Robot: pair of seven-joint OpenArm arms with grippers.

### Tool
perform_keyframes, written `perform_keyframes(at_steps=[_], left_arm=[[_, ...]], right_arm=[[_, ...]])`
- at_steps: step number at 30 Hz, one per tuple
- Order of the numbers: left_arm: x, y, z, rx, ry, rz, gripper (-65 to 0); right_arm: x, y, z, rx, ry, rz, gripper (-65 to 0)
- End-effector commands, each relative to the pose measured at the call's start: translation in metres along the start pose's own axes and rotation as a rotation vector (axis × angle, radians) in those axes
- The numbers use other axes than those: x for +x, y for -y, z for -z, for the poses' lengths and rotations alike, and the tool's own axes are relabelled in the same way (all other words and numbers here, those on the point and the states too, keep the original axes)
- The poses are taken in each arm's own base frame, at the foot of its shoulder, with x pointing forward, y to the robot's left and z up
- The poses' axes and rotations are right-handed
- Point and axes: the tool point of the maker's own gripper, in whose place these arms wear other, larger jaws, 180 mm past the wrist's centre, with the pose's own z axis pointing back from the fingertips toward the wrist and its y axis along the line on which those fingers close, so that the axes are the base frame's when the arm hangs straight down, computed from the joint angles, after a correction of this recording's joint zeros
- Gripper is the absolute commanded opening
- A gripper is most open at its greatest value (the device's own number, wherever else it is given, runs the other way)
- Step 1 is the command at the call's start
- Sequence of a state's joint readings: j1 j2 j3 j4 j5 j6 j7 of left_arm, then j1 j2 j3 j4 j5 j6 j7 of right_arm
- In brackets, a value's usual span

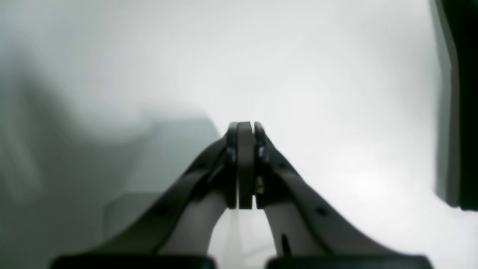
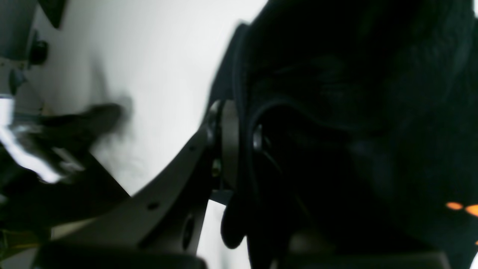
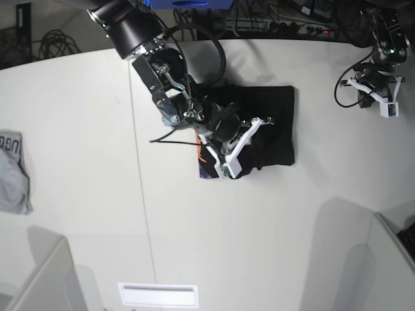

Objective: Fold the T-shirt properly
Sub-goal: 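Grasp the strip end with the right gripper and fold it toward the left gripper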

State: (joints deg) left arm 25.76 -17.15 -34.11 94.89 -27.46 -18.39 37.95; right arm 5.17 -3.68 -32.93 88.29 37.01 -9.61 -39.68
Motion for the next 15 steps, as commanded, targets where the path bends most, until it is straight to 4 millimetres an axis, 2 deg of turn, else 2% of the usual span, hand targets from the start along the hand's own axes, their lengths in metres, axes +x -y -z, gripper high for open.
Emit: perform_keyframes(at_steps=[1,8,15], left_arm=[[0.009,-0.006,-0.005,0.009,0.031,0.010,-65.0],[0.012,-0.016,-0.012,-0.001,0.044,0.040,-65.0],[0.012,-0.016,-0.012,-0.003,0.045,0.040,-65.0]], right_arm=[[0.021,-0.012,-0.001,0.031,0.065,-0.017,-65.0],[0.016,0.000,0.009,0.000,0.043,-0.005,-65.0],[0.006,-0.002,0.019,0.002,0.012,0.021,-65.0]])
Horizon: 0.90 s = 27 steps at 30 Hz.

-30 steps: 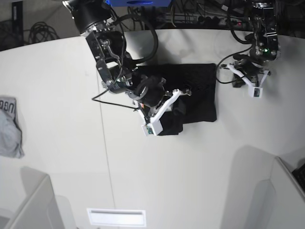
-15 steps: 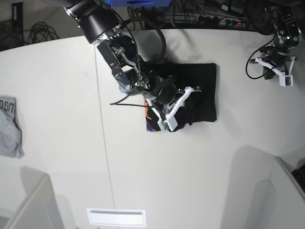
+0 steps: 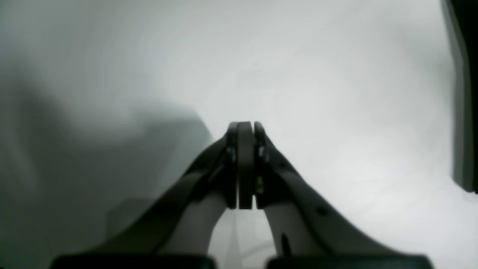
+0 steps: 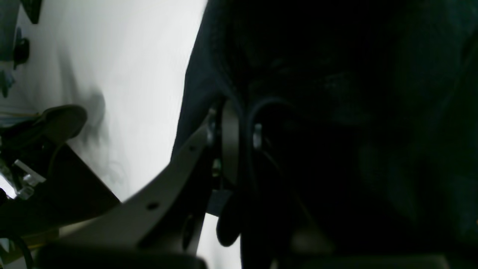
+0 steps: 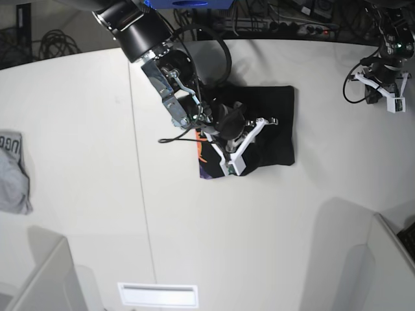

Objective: Fold the T-shirt properly
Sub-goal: 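Grasp the strip end with the right gripper and fold it toward the left gripper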

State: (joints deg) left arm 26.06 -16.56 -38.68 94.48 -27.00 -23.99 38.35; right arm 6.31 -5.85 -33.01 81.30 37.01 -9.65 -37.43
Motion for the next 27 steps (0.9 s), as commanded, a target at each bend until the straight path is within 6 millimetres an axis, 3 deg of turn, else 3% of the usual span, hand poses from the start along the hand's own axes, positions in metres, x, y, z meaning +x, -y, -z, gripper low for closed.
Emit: perform_keyframes(at_steps=[1,3,7,9,18,27], left_arm=[[0.012,-0.004,-0.003,0.004,0.035,0.015,-65.0],[0.012,-0.005,-0.003,0.006,0.035,0.015,-65.0],[0.012,-0.006,-0.004,0.009,0.035,0.014,-65.0],[0.012,-0.006,-0.004,0.009,0.035,0.014,-65.0],[-0.003,-0.012,0.002,0.017,-0.001,-0.021,-65.0],[0.001,-0.011,0.002,0.012,0.010,-0.023,-65.0]], right_arm=[[0.018,-0.011,-0.002,0.029,0.046,-0.017,-65.0],[0.018,-0.011,-0.002,0.029,0.048,-0.018,-62.7],[0.020,-0.012,-0.003,0.032,0.052,-0.020,-33.6],[0.020,-0.013,-0.003,0.033,0.053,-0.019,-27.3],[0.035,-0.028,-0.002,0.059,0.072,-0.046,-28.4],[0.018,-0.096,0.006,0.167,0.010,-0.314,-28.4]])
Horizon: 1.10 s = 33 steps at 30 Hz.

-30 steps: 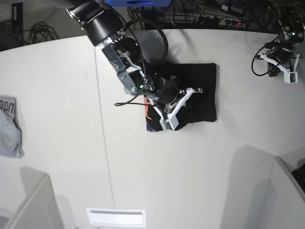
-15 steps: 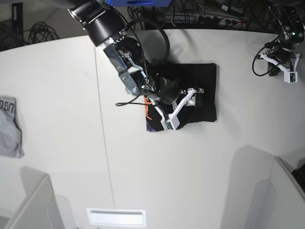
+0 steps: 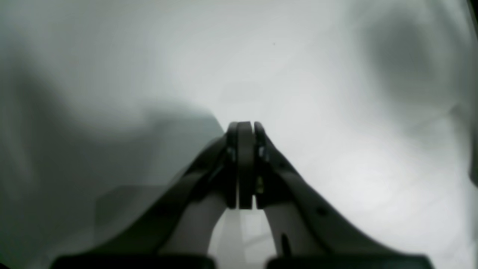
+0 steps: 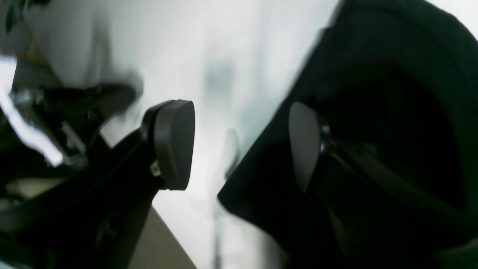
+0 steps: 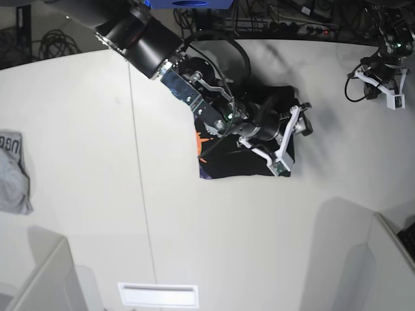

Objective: Fold the T-shirt properly
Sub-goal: 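Grasp the strip end with the right gripper and fold it toward the left gripper, then release the right gripper and move both grippers to the folded bundle's sides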

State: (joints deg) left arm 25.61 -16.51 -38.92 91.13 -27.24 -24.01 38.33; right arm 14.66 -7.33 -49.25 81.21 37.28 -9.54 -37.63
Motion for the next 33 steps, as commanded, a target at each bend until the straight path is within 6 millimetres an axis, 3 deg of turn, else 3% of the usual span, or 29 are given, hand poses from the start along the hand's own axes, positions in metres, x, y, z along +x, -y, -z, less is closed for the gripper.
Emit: perform_keyframes(at_steps=[1,5,9,11,14,17,21,24,28,33], left_arm=[[0.016,-0.004,-0.004,0.005,0.047,0.015,-65.0],[0.015,-0.005,-0.004,0.006,0.046,0.013,-65.0],[0.017,-0.001,-0.004,-0.003,0.050,0.022,-65.0],[0.016,0.000,-0.003,-0.007,0.049,0.020,-65.0],[0.021,0.014,-0.005,-0.033,0.068,0.028,-65.0],[0.037,0.041,-0.011,-0.081,0.119,0.067,-65.0],[0.052,0.082,-0.017,-0.159,0.179,0.087,-65.0],[0.060,0.106,-0.013,-0.214,0.199,0.096,-65.0],[0.060,0.121,-0.012,-0.250,0.198,0.104,-63.8],[0.073,0.138,-0.017,-0.367,0.248,-0.025,-24.2]], right_arm=[[0.021,-0.017,-0.003,0.039,0.052,-0.046,-28.4],[0.037,-0.051,-0.020,0.110,0.110,-0.132,-29.4],[0.040,-0.042,-0.048,0.104,0.136,-0.189,-37.8],[0.042,-0.023,-0.057,0.068,0.148,-0.184,-46.4],[0.034,0.014,-0.064,-0.002,0.150,-0.098,-65.0],[0.027,0.056,-0.079,-0.086,0.177,0.017,-65.0],[0.028,0.103,-0.116,-0.191,0.261,0.137,-65.0],[0.028,0.120,-0.143,-0.240,0.314,0.161,-65.0],[0.017,0.142,-0.172,-0.311,0.331,0.166,-65.0],[-0.003,0.170,-0.191,-0.395,0.331,0.233,-65.0]])
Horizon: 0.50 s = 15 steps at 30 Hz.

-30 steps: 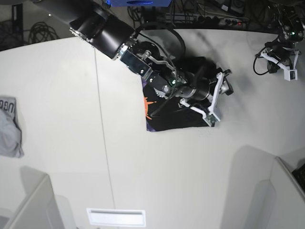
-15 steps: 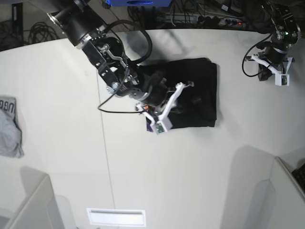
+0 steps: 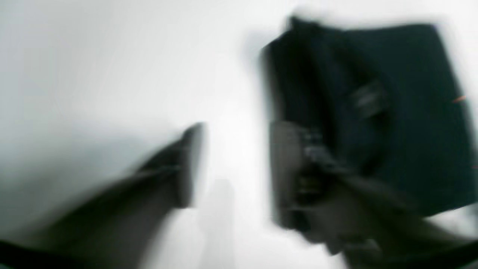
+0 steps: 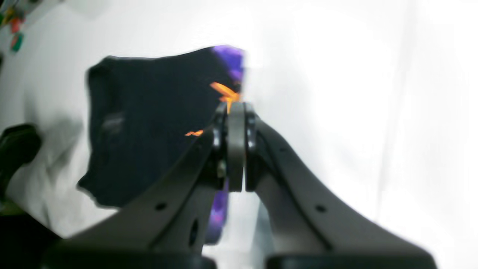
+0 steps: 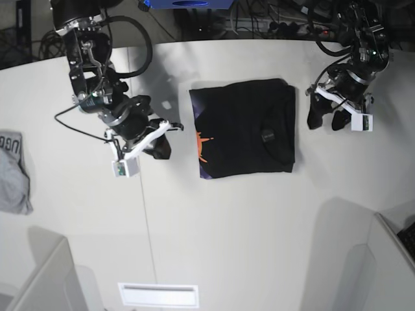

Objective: Fold the T-shirt properly
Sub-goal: 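Release the right gripper and move both grippers to the folded bundle's sides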

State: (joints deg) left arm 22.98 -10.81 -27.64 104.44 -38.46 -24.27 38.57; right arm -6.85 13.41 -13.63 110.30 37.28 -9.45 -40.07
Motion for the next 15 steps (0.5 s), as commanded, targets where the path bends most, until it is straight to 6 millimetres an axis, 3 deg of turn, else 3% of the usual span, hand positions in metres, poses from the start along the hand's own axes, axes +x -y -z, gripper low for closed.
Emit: perform_keyframes(at_steps=[1,4,10,15], left_arm=[[0.012,0.003,-0.001,-0.031,0.045,-0.018,-15.8],[0.011,0.008,0.002,-0.076,0.058,-0.099,0.0],[-0.007,0.031,0.013,-0.140,0.006,-0.116,0.0],[-0.025,0.024,0.017,-0.126,-0.034,-0.154,0.0]], right_arm=[[0.012,-0.001,-0.005,0.010,0.046,-0.003,-65.0],[0.008,0.002,-0.006,0.001,0.039,0.006,-65.0],[0.005,0.002,-0.006,0.001,0.031,0.009,-65.0],[0.004,0.001,-0.006,0.002,0.029,0.012,-65.0]])
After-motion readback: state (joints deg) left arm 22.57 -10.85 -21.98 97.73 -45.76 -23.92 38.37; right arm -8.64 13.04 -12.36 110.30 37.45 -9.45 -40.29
